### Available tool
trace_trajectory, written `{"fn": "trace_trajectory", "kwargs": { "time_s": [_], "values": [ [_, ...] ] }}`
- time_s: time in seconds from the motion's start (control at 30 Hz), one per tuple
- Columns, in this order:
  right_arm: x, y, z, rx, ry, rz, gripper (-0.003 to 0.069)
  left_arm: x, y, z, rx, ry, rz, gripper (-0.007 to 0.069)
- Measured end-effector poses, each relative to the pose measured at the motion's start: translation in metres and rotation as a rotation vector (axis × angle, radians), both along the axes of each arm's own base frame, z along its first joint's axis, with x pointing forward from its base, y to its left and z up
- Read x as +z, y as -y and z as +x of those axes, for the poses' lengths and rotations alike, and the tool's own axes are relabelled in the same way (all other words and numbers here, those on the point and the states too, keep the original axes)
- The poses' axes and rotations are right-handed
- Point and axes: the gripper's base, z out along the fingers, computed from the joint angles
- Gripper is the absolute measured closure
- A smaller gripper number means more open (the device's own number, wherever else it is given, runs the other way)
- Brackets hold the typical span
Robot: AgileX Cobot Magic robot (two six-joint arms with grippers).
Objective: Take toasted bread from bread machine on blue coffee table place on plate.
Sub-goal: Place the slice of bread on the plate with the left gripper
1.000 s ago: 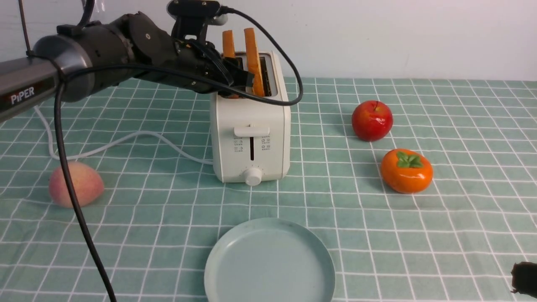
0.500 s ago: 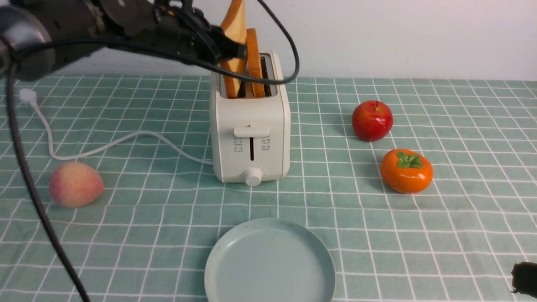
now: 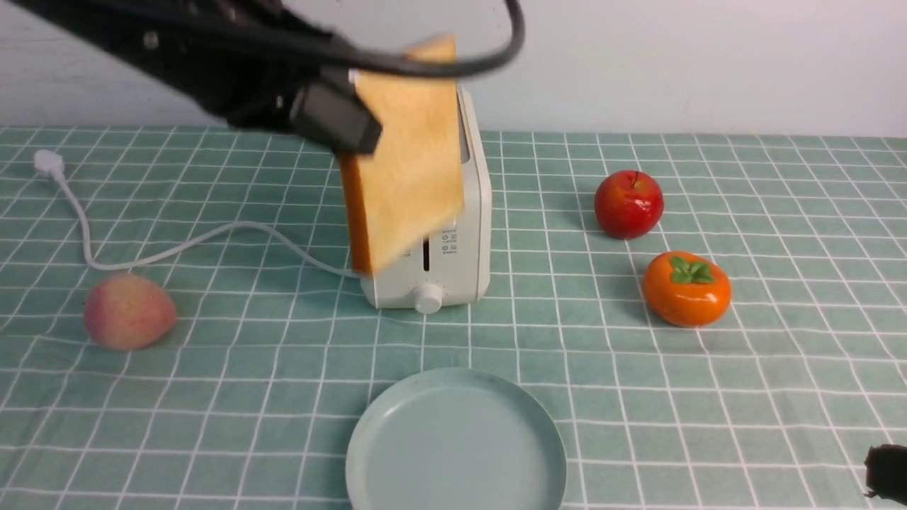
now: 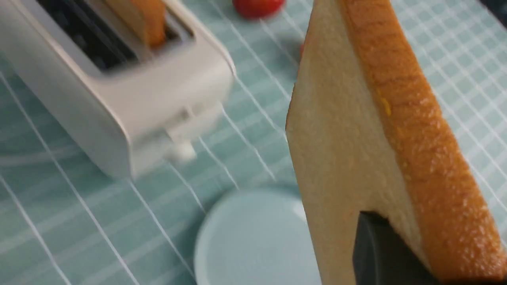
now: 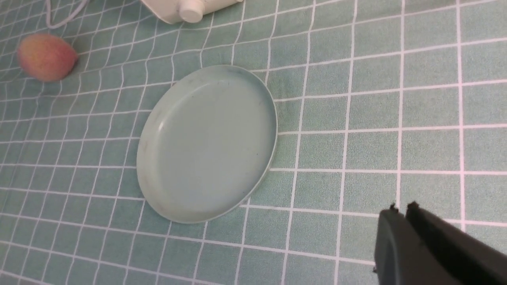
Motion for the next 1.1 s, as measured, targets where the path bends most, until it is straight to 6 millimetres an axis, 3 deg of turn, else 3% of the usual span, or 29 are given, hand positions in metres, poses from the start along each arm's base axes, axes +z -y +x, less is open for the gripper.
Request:
{"fn": "trace_trajectory", "kwargs": {
  "time_s": [0.2,0.33,0.57,0.77,0.9,0.97,1.0,1.1],
  "values": [
    [-0.001,0.000,-0.001,0.024,0.003,-0.021,0.0624,-0.093,0.007,-0.013,-0.052,-0.255,-0.054,0.0552],
    [-0.001,0.000,-0.001,0.028,0.003,-0.024,0.0623,-0.126,0.012,-0.012,-0.061,-0.284,-0.124,0.0552],
    [-0.001,-0.001,-0.001,0.032,-0.002,-0.016,0.0618,-0.183,0.021,0.014,0.017,-0.422,-0.163,0.0552],
    [-0.001,-0.001,-0.002,0.035,-0.005,-0.016,0.0618,-0.197,0.023,0.021,0.048,-0.450,-0.163,0.0550],
    [-0.001,-0.001,-0.002,0.037,-0.008,-0.016,0.0615,-0.197,0.022,0.021,0.054,-0.443,-0.160,0.0475],
    [0.000,-0.001,-0.002,0.039,-0.007,-0.016,0.0614,-0.199,0.021,0.021,0.044,-0.436,-0.137,0.0393],
    [0.004,-0.002,-0.003,0.050,-0.004,-0.017,0.0613,-0.200,0.020,0.020,0.026,-0.435,-0.110,0.0302],
    [0.024,-0.004,-0.006,0.083,0.024,-0.028,0.0613,-0.200,0.016,0.016,-0.018,-0.425,-0.048,0.0197]
  ]
}}
